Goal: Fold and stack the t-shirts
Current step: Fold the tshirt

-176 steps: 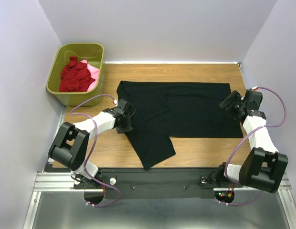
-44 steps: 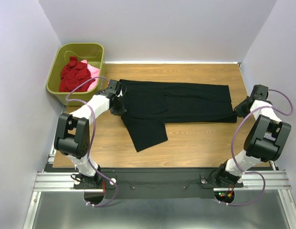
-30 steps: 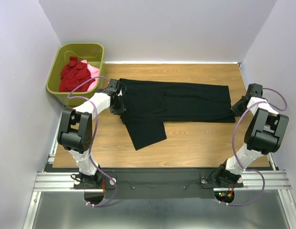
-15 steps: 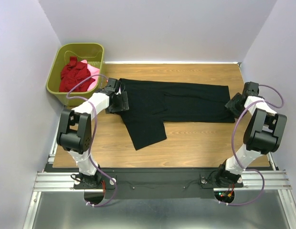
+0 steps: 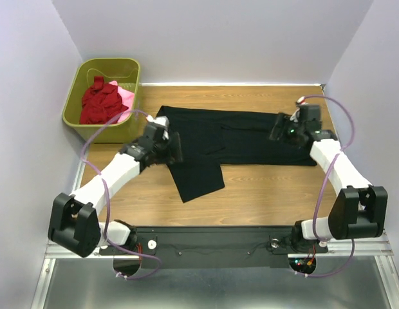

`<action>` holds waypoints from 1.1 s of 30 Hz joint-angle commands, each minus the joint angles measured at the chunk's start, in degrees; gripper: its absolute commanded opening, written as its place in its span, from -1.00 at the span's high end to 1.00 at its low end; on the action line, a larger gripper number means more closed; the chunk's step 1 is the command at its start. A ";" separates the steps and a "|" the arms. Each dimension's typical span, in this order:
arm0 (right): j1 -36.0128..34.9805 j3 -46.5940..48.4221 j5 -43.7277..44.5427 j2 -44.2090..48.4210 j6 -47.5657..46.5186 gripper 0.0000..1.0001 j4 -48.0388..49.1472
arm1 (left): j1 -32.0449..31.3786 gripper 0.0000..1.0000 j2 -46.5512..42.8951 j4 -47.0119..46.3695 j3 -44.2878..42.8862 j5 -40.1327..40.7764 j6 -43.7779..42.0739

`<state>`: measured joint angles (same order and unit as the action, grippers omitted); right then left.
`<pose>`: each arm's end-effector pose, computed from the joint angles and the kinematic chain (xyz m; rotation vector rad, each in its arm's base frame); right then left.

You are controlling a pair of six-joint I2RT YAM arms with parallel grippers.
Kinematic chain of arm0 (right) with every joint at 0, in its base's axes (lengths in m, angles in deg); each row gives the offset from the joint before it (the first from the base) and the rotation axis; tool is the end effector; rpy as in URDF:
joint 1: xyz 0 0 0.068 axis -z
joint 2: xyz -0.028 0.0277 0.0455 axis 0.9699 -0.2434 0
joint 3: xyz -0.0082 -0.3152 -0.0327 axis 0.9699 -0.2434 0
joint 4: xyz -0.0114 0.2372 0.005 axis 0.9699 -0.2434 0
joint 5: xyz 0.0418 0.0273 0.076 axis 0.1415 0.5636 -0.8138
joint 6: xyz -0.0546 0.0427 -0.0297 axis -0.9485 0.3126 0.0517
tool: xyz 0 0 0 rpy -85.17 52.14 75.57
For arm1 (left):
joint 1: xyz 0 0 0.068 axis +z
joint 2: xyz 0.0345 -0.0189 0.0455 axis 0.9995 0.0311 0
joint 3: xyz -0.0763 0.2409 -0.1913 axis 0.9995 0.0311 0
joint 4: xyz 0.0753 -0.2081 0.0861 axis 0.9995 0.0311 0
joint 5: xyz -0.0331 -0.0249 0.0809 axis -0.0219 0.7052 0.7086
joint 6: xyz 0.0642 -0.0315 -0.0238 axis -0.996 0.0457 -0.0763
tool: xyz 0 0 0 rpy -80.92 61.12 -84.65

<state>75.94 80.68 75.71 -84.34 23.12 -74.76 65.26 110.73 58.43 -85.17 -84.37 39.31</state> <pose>0.2846 0.0101 0.3139 0.3411 2.3112 0.3678 0.2398 -0.1023 0.3088 0.0010 2.2913 -0.4376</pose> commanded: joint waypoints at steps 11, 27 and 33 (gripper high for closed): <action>-31.30 -2.57 -6.89 -10.56 7.43 -0.21 -0.21 | -12.46 -0.53 7.44 3.39 8.58 -3.55 7.67; -41.43 0.07 -1.44 -22.00 13.24 -0.03 -1.26 | -17.47 0.00 17.11 5.68 6.65 -1.97 7.41; -41.34 0.16 -0.74 -22.97 13.24 0.36 -1.26 | -17.73 0.67 18.08 5.68 6.21 -1.71 7.14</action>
<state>34.98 79.69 72.91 -105.78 35.75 -76.01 48.23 126.58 62.27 -79.40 -86.30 46.50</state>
